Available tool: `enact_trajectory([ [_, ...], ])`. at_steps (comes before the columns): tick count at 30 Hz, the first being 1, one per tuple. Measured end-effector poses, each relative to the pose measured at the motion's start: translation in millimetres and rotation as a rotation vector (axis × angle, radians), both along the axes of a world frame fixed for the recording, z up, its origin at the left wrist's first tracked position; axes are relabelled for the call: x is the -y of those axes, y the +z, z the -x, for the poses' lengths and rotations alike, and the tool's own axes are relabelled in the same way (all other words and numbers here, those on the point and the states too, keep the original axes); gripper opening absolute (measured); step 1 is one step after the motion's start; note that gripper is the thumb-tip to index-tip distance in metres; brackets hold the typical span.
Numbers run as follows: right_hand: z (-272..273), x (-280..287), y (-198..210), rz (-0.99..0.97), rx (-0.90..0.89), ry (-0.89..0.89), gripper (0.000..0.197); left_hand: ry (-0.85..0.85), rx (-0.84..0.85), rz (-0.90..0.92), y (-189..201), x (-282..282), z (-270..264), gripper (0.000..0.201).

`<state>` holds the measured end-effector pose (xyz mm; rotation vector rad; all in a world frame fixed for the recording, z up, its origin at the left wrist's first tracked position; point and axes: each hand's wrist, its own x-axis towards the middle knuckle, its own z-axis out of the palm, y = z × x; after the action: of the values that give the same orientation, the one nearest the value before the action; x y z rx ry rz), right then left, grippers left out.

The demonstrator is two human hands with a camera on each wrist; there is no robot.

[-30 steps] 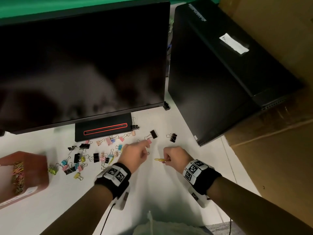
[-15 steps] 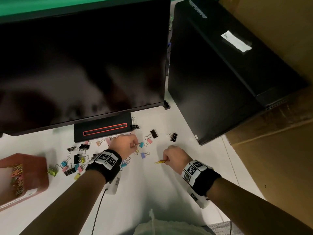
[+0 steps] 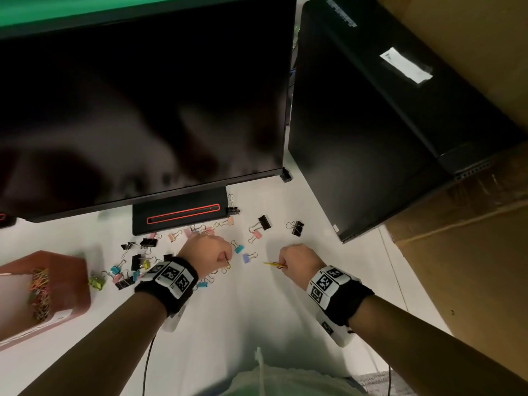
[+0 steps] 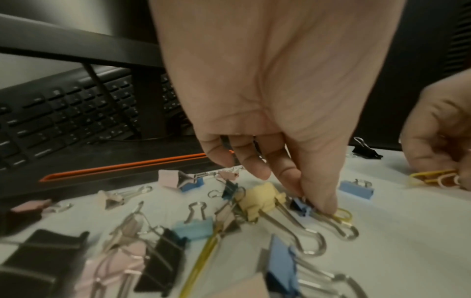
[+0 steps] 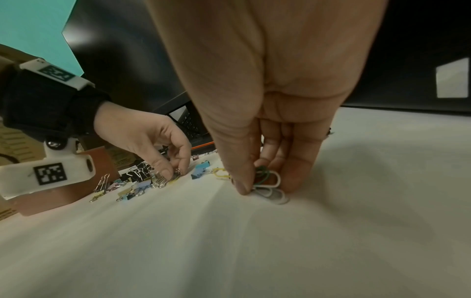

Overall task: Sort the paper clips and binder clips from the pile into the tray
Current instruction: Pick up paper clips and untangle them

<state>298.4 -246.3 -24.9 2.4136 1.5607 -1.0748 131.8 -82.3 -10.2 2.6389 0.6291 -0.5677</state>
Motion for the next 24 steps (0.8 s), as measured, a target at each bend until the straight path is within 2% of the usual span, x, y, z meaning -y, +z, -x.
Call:
enact_trajectory([
  [6,0.7,0.0,1.8,0.021,-0.019,-0.010,0.023,-0.086,-0.145,-0.144,3.2,6.2,-12.3,0.013],
  [11,0.6,4.2,3.2,-0.010,-0.034,0.023,0.024,-0.121,-0.161,-0.183,0.3,11.5,-11.6,0.016],
  [14,2.4,6.7,2.9,-0.037,-0.051,0.018,0.023,-0.002,-0.101,-0.150,-2.5,11.8,-2.5,0.013],
  [20,5.0,10.4,1.6,-0.056,-0.097,-0.021,0.023,0.362,0.096,-0.092,-7.2,9.6,27.2,0.007],
  [22,2.7,11.0,3.0,-0.075,-0.116,-0.030,0.023,0.378,0.135,-0.088,-6.8,6.3,32.5,0.006],
  [24,-3.0,11.4,5.6,-0.111,-0.146,-0.071,0.022,0.319,0.122,-0.064,-4.6,4.7,31.9,0.009],
])
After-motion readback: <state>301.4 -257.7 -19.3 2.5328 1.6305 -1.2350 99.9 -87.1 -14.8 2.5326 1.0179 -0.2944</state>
